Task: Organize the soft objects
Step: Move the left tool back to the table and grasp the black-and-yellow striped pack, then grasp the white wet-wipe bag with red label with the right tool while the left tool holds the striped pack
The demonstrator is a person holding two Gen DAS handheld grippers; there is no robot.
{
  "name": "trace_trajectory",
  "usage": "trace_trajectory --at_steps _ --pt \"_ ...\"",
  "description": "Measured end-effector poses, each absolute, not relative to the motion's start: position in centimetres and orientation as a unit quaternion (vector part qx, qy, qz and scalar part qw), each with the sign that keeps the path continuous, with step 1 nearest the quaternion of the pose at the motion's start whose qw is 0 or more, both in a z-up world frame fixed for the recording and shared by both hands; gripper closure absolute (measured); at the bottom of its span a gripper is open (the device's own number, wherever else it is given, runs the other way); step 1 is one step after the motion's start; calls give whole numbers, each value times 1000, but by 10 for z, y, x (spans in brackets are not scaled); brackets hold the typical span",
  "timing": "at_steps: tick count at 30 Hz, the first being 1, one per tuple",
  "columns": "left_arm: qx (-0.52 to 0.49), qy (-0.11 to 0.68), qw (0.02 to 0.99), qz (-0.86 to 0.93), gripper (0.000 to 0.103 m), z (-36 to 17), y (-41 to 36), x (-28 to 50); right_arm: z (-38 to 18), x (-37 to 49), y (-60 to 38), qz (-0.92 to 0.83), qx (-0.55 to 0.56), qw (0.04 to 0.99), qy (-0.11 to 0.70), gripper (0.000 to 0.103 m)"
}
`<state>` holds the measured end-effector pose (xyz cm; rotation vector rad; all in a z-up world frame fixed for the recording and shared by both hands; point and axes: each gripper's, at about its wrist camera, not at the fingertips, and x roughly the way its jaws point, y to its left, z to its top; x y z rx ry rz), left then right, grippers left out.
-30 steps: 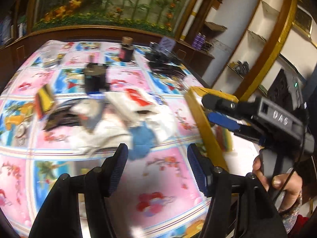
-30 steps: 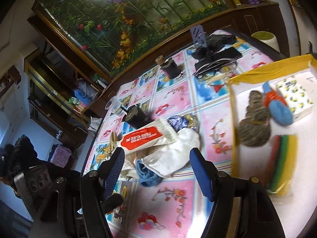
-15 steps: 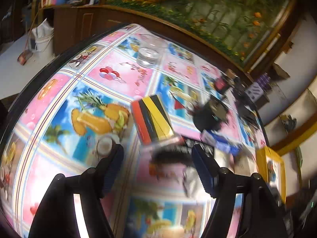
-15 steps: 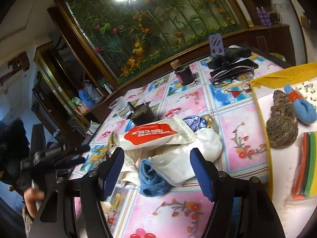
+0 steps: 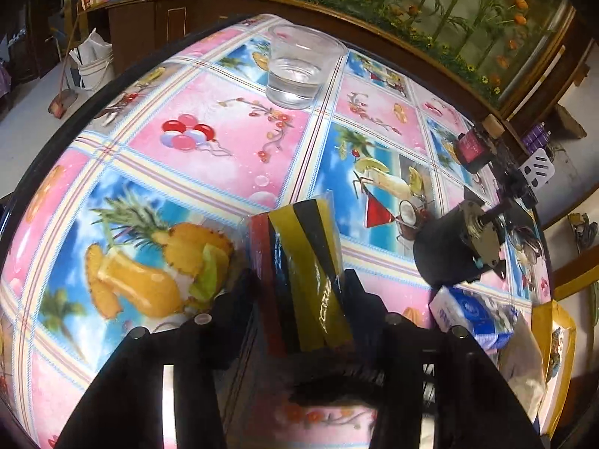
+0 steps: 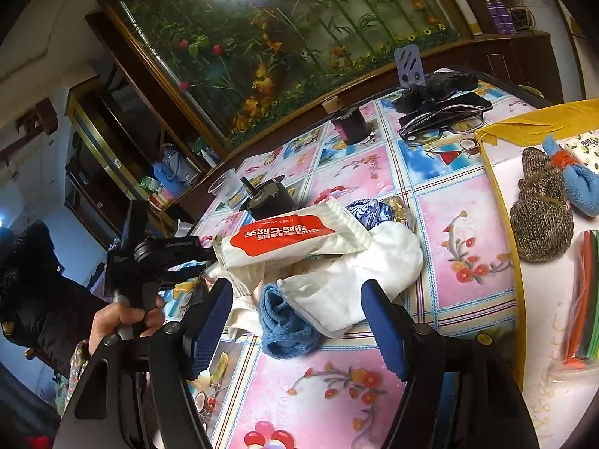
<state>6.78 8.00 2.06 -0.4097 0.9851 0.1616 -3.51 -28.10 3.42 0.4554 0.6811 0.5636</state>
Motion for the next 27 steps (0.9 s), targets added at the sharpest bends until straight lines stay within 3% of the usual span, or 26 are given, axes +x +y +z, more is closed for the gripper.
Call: trace_trajectory --at_steps 11,21,22,24,27 --pt "-188 415 890 17 59 20 74 -17 40 -38 -273 266 193 888 321 28" --pt "-188 402 896 19 59 22 80 -14 72 -39 -174 242 -46 931 269 23" --pt "-185 403 896 20 59 22 80 -13 67 -33 -160 218 -92 933 272 25" --pt "-181 404 897 19 59 22 78 -13 57 -19 -153 200 -107 929 290 61" --pt "-175 402 899 15 59 23 76 -13 56 -17 -164 192 -96 933 287 72"
